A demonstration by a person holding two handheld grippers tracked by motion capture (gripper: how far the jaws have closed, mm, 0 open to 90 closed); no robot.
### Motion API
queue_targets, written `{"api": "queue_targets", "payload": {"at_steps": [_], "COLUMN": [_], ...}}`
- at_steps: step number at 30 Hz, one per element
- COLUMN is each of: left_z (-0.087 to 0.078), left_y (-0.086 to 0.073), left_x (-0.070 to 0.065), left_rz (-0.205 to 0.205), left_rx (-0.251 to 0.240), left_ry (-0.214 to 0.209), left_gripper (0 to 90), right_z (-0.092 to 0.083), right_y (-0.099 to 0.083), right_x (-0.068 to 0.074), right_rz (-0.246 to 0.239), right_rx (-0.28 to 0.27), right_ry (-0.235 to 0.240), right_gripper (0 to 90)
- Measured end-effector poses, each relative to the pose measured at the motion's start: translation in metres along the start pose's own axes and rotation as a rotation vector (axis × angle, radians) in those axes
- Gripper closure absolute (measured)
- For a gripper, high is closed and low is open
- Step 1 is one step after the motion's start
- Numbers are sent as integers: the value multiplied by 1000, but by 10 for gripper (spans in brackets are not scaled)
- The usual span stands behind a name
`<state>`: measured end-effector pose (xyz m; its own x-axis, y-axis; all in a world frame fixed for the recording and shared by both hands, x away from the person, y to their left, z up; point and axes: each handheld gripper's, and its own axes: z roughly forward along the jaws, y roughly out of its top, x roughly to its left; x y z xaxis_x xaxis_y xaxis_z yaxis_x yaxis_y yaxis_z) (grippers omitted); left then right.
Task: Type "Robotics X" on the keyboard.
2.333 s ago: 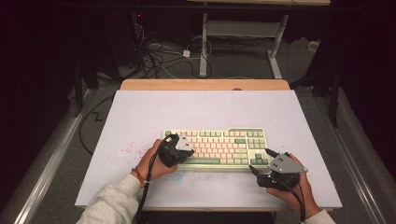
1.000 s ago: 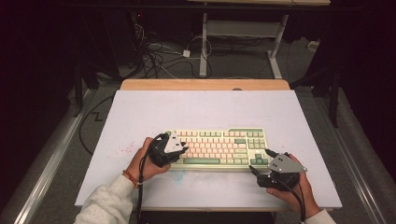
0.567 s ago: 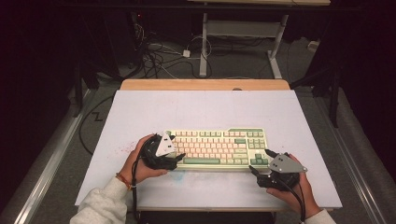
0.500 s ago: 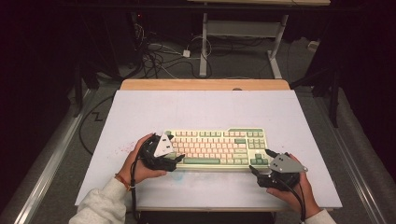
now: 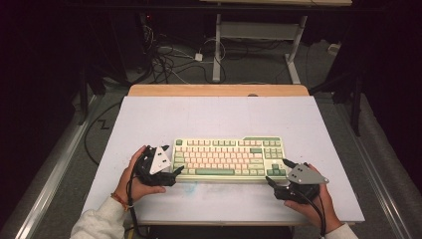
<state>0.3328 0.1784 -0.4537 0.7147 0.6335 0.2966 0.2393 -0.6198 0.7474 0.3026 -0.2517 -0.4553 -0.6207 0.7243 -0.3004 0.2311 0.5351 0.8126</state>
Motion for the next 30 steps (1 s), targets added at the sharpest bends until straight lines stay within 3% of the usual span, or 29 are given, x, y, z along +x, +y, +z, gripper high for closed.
{"api": "queue_targets", "payload": {"at_steps": [6,8,15,21,26,30], "left_z": [-6,-8,-12,-19,-21,-21], "left_y": [-16,-22,-38,-48,-50,-47], "left_x": [4,6,10,14,14,14], "left_rz": [-33,-61,-98,-136,-136,-146], "left_rx": [12,15,69,60,59,58], "left_ry": [18,7,17,-32,-60,-75], "left_gripper": [201,205,219,241,269,402], "right_z": [1,1,1,2,2,3], "right_y": [-1,-1,-1,-2,-1,-2], "right_x": [1,0,0,1,1,1], "right_rz": [1,0,-2,-9,-8,-10], "right_rx": [8,6,10,13,12,13], "right_ry": [2,1,1,11,9,8], "right_gripper": [229,229,228,226,226,226]}}
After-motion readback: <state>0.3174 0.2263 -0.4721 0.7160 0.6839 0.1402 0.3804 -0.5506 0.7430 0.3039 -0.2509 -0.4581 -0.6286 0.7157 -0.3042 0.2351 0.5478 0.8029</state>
